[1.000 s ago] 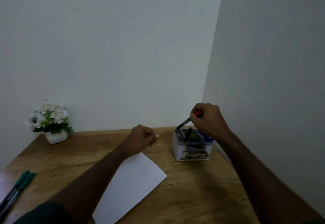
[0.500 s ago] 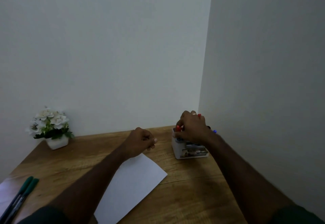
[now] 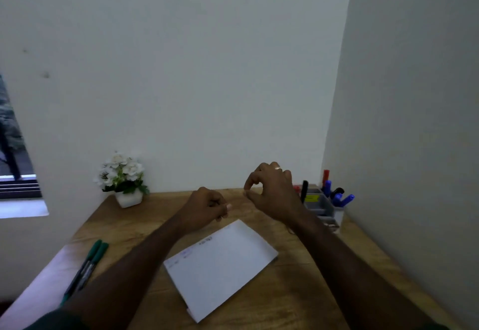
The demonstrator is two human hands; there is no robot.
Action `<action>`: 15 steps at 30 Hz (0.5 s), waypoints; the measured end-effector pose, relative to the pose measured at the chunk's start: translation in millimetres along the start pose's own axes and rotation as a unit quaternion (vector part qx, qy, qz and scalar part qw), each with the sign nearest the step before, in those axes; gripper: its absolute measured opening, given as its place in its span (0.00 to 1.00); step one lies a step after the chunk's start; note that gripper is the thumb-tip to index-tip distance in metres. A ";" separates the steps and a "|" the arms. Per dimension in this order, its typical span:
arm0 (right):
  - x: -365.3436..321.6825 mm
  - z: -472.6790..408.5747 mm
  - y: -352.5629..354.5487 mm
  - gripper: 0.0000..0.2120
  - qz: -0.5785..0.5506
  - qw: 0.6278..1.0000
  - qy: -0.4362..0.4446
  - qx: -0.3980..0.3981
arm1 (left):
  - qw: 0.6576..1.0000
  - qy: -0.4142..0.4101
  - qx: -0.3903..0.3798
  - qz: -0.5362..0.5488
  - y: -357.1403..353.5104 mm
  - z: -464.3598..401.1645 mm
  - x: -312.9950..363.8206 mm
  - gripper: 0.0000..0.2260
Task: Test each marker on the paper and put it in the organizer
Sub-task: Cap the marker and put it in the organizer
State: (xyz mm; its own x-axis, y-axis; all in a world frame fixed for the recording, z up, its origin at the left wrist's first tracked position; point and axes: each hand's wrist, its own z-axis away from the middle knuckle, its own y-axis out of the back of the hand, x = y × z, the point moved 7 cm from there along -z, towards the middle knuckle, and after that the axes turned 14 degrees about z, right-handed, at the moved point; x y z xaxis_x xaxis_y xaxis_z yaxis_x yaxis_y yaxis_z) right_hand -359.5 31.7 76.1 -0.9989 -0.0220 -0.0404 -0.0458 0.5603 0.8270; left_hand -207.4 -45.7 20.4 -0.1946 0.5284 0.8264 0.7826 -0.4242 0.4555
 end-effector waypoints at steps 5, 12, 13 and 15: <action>-87.4 6.0 -45.6 0.03 -0.090 0.992 0.080 -0.027 | 0.997 0.034 0.057 -0.028 66.0 53.0 -22.0 0.09; -218.9 19.1 -109.9 0.08 -0.234 0.947 0.164 -0.145 | 0.967 0.115 0.223 -0.050 174.3 150.5 -77.4 0.08; -233.9 22.1 -115.4 0.09 -0.238 0.943 0.170 -0.158 | 0.961 0.123 0.240 -0.060 185.4 163.4 -85.1 0.07; -261.6 28.5 -126.1 0.12 -0.235 0.934 0.190 -0.192 | 0.951 0.144 0.269 -0.050 199.3 187.8 -100.2 0.06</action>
State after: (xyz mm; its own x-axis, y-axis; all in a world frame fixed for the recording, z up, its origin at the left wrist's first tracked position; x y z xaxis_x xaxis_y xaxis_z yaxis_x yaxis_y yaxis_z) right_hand -92.3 -9.6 -33.6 -0.7938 -0.5243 -0.3082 -0.4052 0.0781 0.9109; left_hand 79.1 -45.1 -33.8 -0.3774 0.2912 0.8791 0.9258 0.0956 0.3658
